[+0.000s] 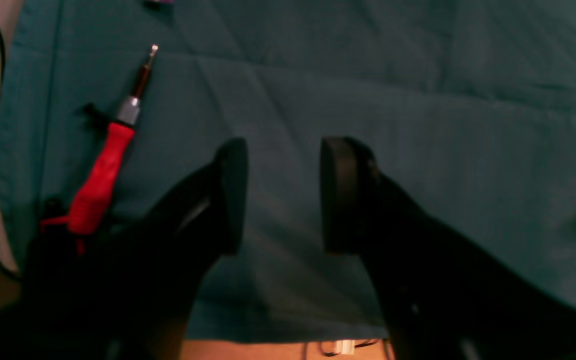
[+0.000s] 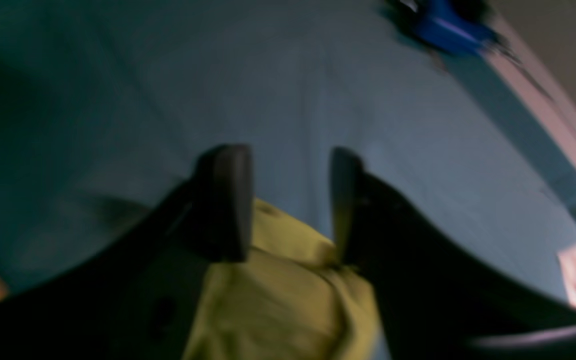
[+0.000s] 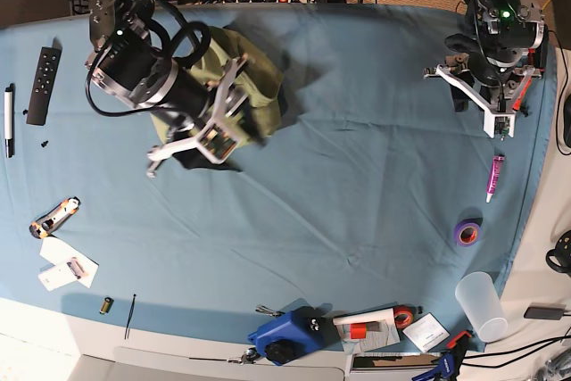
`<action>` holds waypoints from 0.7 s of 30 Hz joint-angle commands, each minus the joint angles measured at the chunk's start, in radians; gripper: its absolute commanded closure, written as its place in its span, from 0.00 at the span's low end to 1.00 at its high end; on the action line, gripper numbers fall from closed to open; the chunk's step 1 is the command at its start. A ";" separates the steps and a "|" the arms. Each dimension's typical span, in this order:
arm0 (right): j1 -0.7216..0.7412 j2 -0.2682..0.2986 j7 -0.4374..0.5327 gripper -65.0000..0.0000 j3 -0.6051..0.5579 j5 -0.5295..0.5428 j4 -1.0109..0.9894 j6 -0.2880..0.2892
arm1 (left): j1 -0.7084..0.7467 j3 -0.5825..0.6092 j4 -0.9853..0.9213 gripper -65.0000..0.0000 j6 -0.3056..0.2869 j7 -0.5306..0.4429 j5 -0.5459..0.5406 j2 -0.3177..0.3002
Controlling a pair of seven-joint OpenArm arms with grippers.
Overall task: Layout the t-shirt on the table in an organized manner, then fold the t-shirt properly
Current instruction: 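Release the bundle and lift the right gripper away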
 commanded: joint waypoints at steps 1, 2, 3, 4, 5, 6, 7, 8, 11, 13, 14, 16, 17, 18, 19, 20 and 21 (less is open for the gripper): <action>0.003 0.006 0.023 0.74 0.021 -0.036 0.015 -0.023 | -0.002 -0.001 0.019 0.63 -0.005 -0.021 -0.029 -0.005; -0.004 0.007 0.023 0.79 0.038 -0.061 0.015 -0.035 | -0.002 -0.001 0.019 0.63 -0.013 -0.021 -0.052 -0.005; -0.014 0.007 0.023 0.84 0.059 -0.069 0.011 -0.044 | -0.002 -0.001 0.019 0.63 -0.030 -0.021 -0.078 -0.005; -0.023 0.007 0.023 0.88 0.082 -0.065 -0.007 -0.048 | -0.002 -0.001 0.019 0.63 -0.049 -0.021 -0.105 -0.005; -0.032 0.007 0.023 0.91 0.104 -0.055 -0.031 -0.050 | -0.002 -0.001 0.019 0.63 -0.061 -0.021 -0.136 -0.005; -0.041 0.007 0.019 0.91 0.126 -0.034 -0.062 -0.049 | -0.002 -0.001 0.019 0.63 -0.076 -0.021 -0.168 -0.005; -0.048 0.007 0.016 0.91 0.147 -0.013 -0.098 -0.049 | -0.002 -0.001 0.019 0.63 -0.089 -0.021 -0.202 -0.005; -0.050 0.007 0.014 0.91 0.167 0.015 -0.141 -0.048 | -0.002 -0.001 0.019 0.63 -0.112 -0.021 -0.232 -0.005; -0.050 0.007 0.029 0.91 0.220 0.110 -0.277 -0.006 | -0.002 -0.001 0.019 0.63 -0.180 -0.021 -0.310 -0.003; -0.049 0.007 0.055 0.91 0.247 0.183 -0.359 0.035 | -0.002 -0.001 0.019 0.63 -0.192 -0.021 -0.339 -0.003; -0.049 0.006 0.069 0.91 0.255 0.208 -0.397 0.051 | -0.002 -0.001 0.019 0.63 -0.193 -0.021 -0.343 -0.003; -0.037 0.006 0.096 0.91 0.254 0.218 -0.480 0.065 | -0.002 -0.001 0.019 0.63 -0.192 -0.022 -0.342 -0.003; -0.024 0.006 0.103 0.91 0.251 0.217 -0.531 0.069 | -0.002 -0.001 0.019 0.63 -0.192 -0.022 -0.342 -0.003; -0.006 0.006 0.108 0.91 0.247 0.218 -0.586 0.077 | -0.002 -0.001 0.019 0.63 -0.192 -0.023 -0.342 -0.003; 0.016 0.005 0.110 0.91 0.244 0.220 -0.643 0.085 | -0.002 -0.001 0.019 0.63 -0.192 -0.027 -0.342 -0.003; 0.039 0.000 0.109 0.91 0.241 0.226 -0.696 0.097 | -0.002 -0.001 0.019 0.63 -0.192 -0.034 -0.342 -0.003; 0.062 -0.007 0.100 0.91 0.241 0.246 -0.741 0.114 | -0.002 -0.001 0.019 0.63 -0.192 -0.040 -0.342 -0.003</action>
